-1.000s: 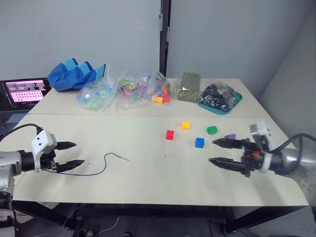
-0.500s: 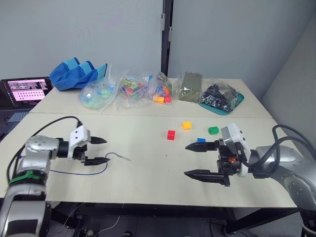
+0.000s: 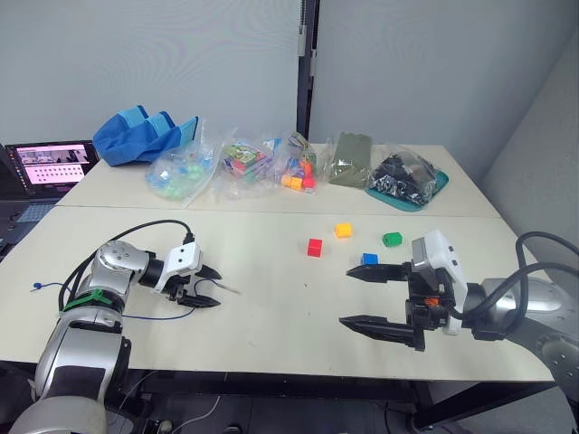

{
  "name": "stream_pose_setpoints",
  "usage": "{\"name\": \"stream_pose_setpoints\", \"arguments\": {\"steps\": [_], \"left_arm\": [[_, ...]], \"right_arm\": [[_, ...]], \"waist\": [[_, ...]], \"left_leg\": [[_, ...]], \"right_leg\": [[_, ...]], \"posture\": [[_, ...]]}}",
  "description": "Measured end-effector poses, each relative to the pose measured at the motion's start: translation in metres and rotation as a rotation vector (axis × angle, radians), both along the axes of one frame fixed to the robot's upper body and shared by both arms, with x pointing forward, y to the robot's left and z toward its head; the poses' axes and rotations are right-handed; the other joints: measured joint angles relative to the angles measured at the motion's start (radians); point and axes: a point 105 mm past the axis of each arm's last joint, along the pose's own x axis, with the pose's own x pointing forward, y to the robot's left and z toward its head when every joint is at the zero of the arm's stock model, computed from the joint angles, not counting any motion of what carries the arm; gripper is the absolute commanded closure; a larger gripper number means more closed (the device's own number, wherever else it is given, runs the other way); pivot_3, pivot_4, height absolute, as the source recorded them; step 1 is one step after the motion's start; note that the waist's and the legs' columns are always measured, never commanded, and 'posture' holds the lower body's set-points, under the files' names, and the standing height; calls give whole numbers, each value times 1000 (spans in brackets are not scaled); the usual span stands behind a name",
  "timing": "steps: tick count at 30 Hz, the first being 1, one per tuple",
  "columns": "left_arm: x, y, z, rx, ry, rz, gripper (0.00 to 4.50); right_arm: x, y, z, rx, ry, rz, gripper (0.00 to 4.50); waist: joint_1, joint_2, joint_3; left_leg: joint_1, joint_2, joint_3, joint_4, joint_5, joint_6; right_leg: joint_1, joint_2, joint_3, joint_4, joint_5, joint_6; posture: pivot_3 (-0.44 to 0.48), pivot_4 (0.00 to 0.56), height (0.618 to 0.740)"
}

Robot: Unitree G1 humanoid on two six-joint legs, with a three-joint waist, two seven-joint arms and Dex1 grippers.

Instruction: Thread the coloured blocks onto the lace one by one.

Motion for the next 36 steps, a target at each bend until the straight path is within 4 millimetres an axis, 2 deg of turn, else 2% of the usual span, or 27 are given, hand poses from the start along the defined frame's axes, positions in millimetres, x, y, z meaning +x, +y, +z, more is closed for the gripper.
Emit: {"name": "stream_pose_setpoints", "arguments": {"steps": [2, 3, 4, 6, 13, 16, 19, 23, 27, 29, 32, 36], "left_arm": [[1, -2, -1, 0, 3, -1, 3286], [1, -2, -2, 2, 4, 0, 3508], [1, -2, -2, 3, 3, 3, 3990], [1, -1, -2, 1, 4, 6, 4487], [-6, -2, -1, -41, 95, -15, 4487], [-2, -13, 8, -113, 97, -19, 4487], [2, -35, 18, -197, 115, -45, 4487], [-1, -77, 24, -252, 118, -125, 4487], [-14, -121, 7, -274, 179, -162, 4487], [-17, -132, -2, -243, 193, -160, 4487], [-16, -134, -12, -197, 189, -128, 4487], [-18, -134, -18, -189, 190, -122, 3215]], "right_arm": [[-4, -2, -3, -20, 13, 8, 0], [-4, -2, -4, -22, 14, 10, 0], [-5, -2, -3, -30, 12, 14, 0], [-7, -4, -2, -49, 2, 21, 0], [-11, -6, -4, -67, 12, 47, 0], [-11, -6, -4, -66, 10, 48, 0], [-11, -7, -5, -64, 15, 43, 0], [-11, -12, -9, -62, 30, 5, 0], [-11, -15, -9, -59, 21, -35, 0], [-13, -13, -9, -55, 21, -36, 0], [-15, -15, -14, -59, 31, -60, 0], [-15, -18, -15, -57, 32, -98, 0]], "waist": [[0, 0, 0], [0, 0, 0], [0, 0, 0], [-1, 0, 0], [-4, 0, 0], [-2, 0, 0], [4, 0, 0], [4, 0, 0], [-2, -1, 0], [-7, -1, 0], [-10, -1, 0], [-10, -1, 0]], "left_leg": [[0, 0, 0, 0, 0, 0], [0, 0, 0, 0, 0, 0], [0, 0, 0, 0, 0, 0], [0, 0, 0, 0, 0, 0], [0, 0, -1, 0, 0, 0], [0, 0, -1, 0, 0, 0], [0, 0, -1, 1, 0, 0], [2, 0, -2, 1, 0, 0], [8, 0, -2, 1, 0, 1], [8, 0, -2, 1, 0, 1], [8, 0, -2, 1, -1, 1], [8, -1, -2, 1, -1, 1]], "right_leg": [[0, 0, 0, 0, 0, 0], [0, 0, 0, 0, 0, 0], [1, 0, 0, 0, 0, 0], [1, 0, 0, 0, 0, 0], [1, 0, -1, 0, 0, 0], [1, 0, -1, 0, 0, 0], [3, 0, -1, -1, 0, 0], [6, 0, -2, -3, 0, 0], [12, 0, -2, -4, 0, 0], [12, 0, -2, -4, 0, 0], [12, 0, -2, -4, 0, 1], [13, 0, -2, -4, 0, 1]], "posture": [[0, 150, 740], [0, 150, 740], [0, 150, 740], [0, 150, 740], [0, 150, 740], [0, 150, 740], [0, 150, 740], [0, 150, 740], [0, 150, 740], [0, 150, 740], [0, 150, 740], [0, 150, 740]]}}
